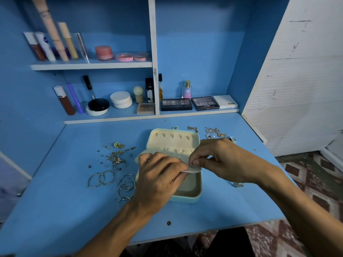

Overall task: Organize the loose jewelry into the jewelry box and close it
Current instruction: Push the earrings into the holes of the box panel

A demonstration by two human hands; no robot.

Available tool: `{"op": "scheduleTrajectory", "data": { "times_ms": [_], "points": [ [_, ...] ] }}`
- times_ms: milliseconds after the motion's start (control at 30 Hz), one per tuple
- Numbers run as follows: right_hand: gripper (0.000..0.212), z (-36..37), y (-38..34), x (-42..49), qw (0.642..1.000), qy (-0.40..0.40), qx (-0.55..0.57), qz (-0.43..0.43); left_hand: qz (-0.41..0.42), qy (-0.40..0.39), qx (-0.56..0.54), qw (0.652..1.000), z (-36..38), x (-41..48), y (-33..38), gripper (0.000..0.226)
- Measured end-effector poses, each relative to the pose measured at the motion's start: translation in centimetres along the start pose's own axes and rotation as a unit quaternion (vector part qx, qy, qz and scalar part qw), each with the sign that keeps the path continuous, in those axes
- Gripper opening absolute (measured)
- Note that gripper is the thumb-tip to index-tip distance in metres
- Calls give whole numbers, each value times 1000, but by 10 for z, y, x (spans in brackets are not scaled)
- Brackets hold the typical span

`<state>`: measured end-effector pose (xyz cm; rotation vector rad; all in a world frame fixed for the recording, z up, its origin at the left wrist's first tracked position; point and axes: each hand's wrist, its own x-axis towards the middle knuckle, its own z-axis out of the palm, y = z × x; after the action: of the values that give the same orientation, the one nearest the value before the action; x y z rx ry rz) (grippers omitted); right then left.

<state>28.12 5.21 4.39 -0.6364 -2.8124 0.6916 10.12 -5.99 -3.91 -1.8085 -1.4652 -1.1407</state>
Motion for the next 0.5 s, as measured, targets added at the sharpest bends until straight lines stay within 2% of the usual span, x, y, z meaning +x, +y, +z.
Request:
{"op": "scheduleTrajectory", "data": {
  "times_ms": [500],
  "points": [
    [14,-1,-1,1,1000,-3,-8,-10,3,1,-1,1000,2,-1,-1,15]
  ]
}}
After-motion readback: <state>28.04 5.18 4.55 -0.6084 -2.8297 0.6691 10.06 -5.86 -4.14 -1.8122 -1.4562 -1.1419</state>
